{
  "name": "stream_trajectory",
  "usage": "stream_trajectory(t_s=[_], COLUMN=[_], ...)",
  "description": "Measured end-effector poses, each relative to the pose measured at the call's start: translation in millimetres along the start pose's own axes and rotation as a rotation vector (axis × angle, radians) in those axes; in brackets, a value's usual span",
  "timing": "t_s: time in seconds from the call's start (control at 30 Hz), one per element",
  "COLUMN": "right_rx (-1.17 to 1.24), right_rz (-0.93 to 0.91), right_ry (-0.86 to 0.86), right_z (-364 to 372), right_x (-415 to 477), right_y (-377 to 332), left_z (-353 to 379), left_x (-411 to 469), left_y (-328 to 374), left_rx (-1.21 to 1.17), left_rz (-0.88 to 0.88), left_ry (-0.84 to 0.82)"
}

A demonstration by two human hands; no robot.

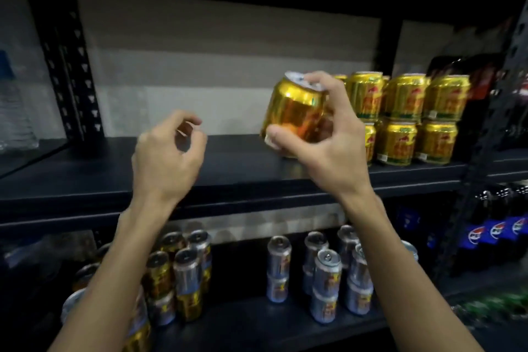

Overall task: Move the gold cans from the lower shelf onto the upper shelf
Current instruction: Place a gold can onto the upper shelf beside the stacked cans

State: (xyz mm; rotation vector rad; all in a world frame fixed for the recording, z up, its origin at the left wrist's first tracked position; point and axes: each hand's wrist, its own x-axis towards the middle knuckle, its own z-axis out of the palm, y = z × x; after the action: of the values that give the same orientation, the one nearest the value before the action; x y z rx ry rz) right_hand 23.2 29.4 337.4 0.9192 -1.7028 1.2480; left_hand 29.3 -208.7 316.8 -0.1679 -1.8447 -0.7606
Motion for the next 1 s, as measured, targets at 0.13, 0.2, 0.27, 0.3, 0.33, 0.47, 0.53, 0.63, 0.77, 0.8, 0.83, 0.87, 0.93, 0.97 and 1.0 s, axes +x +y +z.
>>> stream_trajectory(t_s=[0.13, 0.2, 0.27, 0.3, 0.33, 0.47, 0.53, 0.63, 0.77, 0.8, 0.83, 0.87, 0.93, 0.97, 1.0], right_rx=[-0.101, -0.118, -0.125, -0.131, -0.142, -0.182, -0.191, -0.201, -0.208, -0.212, -0.215, -0.22, -0.226, -0.224, -0.223], right_rz=[0.1, 0.173, 0.232, 0.26, 0.285, 0.346, 0.361, 0.375, 0.384, 0.383, 0.381, 0.381, 0.385, 0.385, 0.385], right_ry=[0.098, 0.095, 0.097, 0.097, 0.096, 0.087, 0.077, 0.066, 0.079, 0.078, 0.079, 0.077, 0.074, 0.074, 0.078], right_z=[4.2, 6.8, 10.8, 13.3, 16.0, 25.5, 28.1, 32.1, 34.6, 34.5, 34.4, 34.6, 36.4, 37.7, 39.0], right_x=[51.5, 66.7, 75.7, 78.5, 80.2, 84.1, 83.1, 80.9, 81.3, 81.8, 82.4, 82.7, 82.4, 81.7, 81.0], right_y=[22.0, 35.5, 49.2, 55.9, 62.1, 81.1, 86.8, 94.3, 102.3, 103.6, 105.4, 106.8, 110.3, 112.0, 113.2], left_z=[21.8, 26.0, 25.1, 23.9, 22.7, 21.8, 21.9, 22.1, 23.3, 23.5, 23.6, 23.5, 23.9, 24.3, 24.6], left_x=[15.8, 7.2, 1.4, 0.6, -0.4, -0.9, -0.6, -0.6, -0.6, -0.5, -0.5, -0.3, 0.3, 0.6, 0.9], left_y=[-21.7, -25.6, -26.5, -26.0, -25.1, -20.8, -19.8, -19.2, -17.7, -17.3, -16.8, -16.4, -16.0, -16.2, -16.1], left_rx=[0.296, 0.326, 0.379, 0.41, 0.455, 0.582, 0.59, 0.598, 0.606, 0.608, 0.611, 0.615, 0.623, 0.624, 0.623], left_rz=[-0.237, -0.236, -0.235, -0.249, -0.26, -0.285, -0.291, -0.291, -0.288, -0.289, -0.291, -0.295, -0.303, -0.307, -0.31], left_ry=[-0.45, -0.526, -0.558, -0.575, -0.6, -0.686, -0.726, -0.742, -0.742, -0.74, -0.74, -0.743, -0.752, -0.753, -0.752])
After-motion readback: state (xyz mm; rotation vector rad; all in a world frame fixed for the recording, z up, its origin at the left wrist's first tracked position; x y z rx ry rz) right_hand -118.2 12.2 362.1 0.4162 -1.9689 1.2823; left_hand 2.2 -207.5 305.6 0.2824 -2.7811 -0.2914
